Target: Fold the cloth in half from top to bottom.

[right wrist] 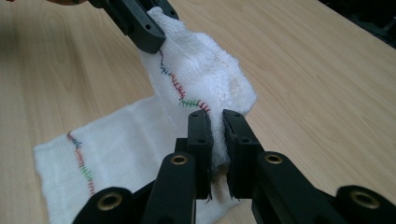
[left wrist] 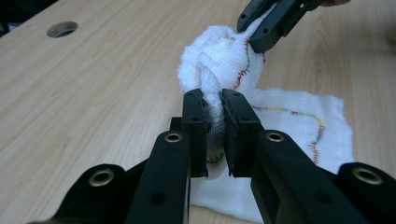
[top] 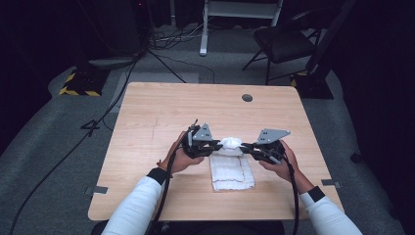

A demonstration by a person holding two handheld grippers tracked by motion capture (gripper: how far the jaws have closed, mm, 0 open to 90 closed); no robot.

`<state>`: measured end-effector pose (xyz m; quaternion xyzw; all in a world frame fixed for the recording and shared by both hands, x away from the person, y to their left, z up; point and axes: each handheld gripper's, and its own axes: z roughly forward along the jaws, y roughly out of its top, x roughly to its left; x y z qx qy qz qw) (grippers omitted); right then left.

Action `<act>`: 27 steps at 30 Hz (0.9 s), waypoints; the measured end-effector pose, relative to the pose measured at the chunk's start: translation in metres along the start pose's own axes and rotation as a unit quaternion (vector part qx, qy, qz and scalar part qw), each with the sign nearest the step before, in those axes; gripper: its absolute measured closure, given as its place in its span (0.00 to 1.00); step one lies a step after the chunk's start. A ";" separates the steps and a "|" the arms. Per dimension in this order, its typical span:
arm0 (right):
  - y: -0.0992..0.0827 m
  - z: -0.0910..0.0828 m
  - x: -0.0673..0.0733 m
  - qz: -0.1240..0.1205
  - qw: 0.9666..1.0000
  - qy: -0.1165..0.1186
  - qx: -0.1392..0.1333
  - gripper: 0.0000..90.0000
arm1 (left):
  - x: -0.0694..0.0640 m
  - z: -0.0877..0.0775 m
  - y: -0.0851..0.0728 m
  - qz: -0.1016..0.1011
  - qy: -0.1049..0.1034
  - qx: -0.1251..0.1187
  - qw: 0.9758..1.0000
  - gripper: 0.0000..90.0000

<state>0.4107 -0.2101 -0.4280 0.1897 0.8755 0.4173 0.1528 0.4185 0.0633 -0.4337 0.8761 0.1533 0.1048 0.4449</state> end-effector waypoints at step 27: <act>-0.043 -0.009 0.046 -0.030 0.997 0.056 0.051 0.89 | -0.065 0.008 -0.029 0.063 -0.043 0.066 0.995 0.88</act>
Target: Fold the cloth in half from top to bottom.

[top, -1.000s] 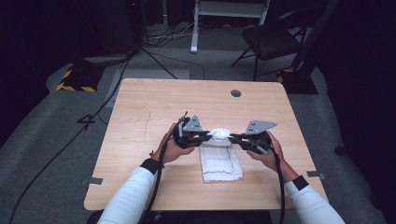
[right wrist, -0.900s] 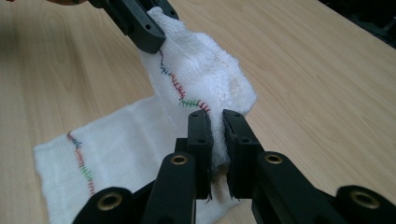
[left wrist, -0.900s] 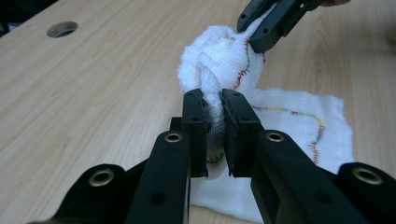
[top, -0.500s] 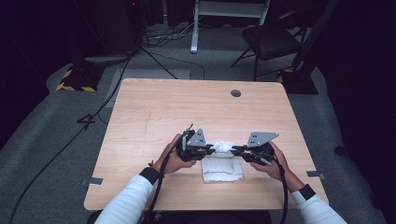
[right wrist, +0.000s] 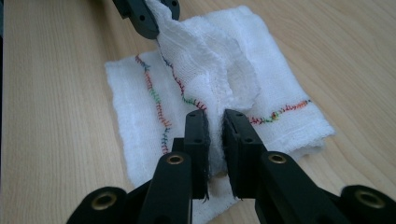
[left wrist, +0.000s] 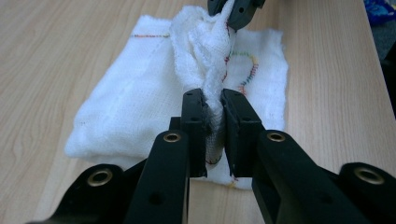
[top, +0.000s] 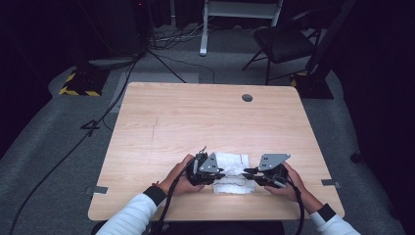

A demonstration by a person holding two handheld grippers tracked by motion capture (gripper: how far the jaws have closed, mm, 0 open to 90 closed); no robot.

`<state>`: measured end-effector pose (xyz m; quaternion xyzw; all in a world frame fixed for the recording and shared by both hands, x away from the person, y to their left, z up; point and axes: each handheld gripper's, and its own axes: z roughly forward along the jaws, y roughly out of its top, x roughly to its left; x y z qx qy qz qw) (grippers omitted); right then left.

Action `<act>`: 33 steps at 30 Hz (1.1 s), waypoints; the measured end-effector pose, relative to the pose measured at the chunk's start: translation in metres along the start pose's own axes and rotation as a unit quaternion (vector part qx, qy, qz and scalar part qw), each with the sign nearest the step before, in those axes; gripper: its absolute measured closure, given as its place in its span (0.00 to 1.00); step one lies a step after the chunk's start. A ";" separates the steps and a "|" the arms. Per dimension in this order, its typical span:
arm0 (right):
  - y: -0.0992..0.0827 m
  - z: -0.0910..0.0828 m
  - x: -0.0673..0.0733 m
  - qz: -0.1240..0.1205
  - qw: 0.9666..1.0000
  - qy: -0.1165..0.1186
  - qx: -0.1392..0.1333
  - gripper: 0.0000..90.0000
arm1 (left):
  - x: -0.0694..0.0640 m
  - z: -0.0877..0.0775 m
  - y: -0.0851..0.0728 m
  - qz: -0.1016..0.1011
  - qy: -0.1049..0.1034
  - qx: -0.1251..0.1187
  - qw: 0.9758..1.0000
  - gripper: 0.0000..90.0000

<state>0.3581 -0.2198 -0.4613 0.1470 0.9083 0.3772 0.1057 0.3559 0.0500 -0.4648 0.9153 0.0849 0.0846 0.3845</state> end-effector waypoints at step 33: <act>-0.004 -0.003 0.000 0.032 0.998 -0.055 0.008 0.47 | -0.001 0.015 0.004 -0.034 0.030 0.018 0.999 0.40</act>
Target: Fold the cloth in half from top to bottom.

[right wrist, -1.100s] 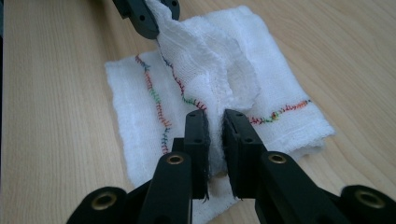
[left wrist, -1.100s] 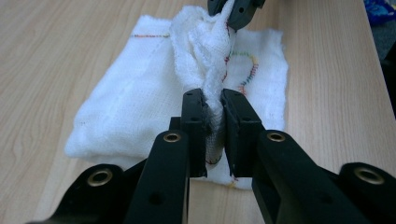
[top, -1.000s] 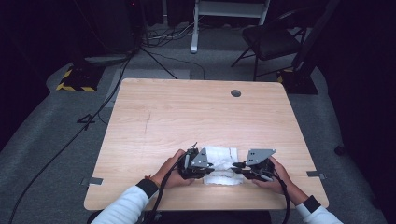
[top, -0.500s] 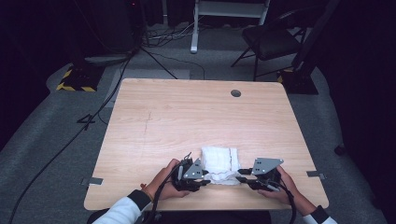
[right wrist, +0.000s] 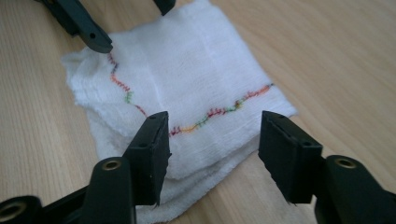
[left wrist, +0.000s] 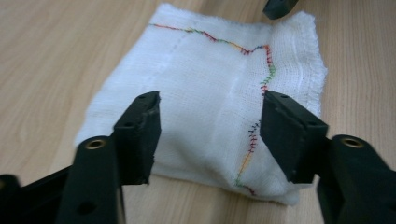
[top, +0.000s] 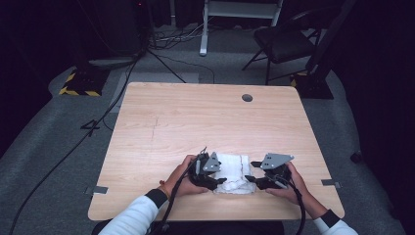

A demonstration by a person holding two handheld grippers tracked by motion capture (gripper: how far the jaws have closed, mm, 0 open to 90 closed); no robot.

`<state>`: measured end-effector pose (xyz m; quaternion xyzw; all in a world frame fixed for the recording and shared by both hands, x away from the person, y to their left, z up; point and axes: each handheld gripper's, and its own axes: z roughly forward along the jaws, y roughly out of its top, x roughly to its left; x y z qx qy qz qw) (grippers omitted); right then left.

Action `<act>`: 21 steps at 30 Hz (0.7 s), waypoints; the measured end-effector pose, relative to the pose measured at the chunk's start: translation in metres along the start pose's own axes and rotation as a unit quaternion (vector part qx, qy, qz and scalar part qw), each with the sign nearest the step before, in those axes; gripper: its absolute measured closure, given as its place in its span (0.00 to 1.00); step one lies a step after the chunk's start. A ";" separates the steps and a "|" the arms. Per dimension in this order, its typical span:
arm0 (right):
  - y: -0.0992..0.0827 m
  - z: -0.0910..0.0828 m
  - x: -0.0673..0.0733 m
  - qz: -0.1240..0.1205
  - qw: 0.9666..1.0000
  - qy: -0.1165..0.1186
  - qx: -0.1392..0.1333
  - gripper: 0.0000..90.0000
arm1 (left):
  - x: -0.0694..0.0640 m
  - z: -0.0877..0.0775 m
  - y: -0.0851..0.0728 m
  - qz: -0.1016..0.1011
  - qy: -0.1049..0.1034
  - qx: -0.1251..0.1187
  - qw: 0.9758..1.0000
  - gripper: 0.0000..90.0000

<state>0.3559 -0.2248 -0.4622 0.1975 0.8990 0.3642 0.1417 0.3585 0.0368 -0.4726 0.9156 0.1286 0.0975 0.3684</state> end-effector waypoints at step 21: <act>-0.024 0.003 0.024 -0.016 0.998 0.014 0.062 0.41 | -0.020 -0.015 -0.020 -0.039 0.024 -0.017 0.999 0.27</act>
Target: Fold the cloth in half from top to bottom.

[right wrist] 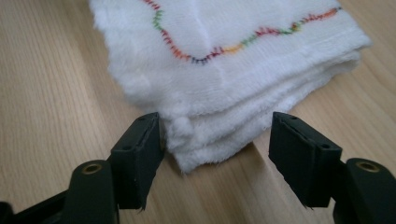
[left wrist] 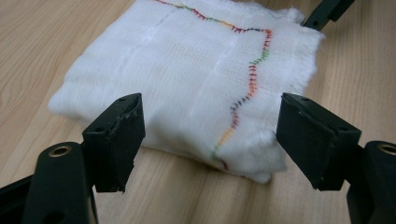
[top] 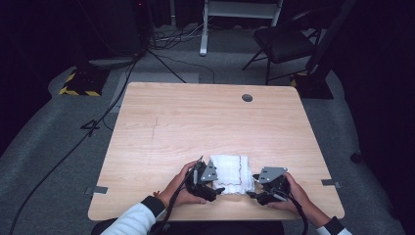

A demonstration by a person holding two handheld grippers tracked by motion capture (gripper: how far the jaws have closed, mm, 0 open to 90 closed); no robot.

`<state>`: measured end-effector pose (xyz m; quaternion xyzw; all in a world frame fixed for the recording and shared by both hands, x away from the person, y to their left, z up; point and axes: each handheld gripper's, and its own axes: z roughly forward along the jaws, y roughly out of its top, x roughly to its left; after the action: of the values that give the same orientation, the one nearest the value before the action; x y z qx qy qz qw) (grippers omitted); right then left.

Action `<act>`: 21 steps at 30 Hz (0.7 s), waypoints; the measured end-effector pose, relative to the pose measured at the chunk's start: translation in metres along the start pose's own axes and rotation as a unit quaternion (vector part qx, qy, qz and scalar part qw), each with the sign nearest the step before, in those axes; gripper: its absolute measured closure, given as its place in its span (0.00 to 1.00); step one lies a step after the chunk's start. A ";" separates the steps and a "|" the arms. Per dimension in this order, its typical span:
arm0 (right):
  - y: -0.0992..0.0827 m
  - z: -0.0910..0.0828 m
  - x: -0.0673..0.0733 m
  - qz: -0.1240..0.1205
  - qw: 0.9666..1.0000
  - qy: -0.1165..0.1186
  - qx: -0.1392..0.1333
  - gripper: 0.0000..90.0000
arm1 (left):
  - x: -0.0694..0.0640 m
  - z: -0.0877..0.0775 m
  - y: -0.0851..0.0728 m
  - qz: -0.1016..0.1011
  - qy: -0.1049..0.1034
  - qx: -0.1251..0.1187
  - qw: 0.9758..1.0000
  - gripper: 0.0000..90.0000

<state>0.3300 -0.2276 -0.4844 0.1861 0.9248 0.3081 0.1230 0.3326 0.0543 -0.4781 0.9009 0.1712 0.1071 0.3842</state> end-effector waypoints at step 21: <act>0.019 0.008 -0.004 0.017 0.999 0.010 -0.040 0.44 | 0.011 0.013 -0.007 -0.024 -0.003 0.031 0.999 0.22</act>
<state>0.3413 -0.2114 -0.4785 0.1937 0.9095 0.3491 0.1157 0.3454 0.0548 -0.4913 0.9085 0.1948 0.0901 0.3585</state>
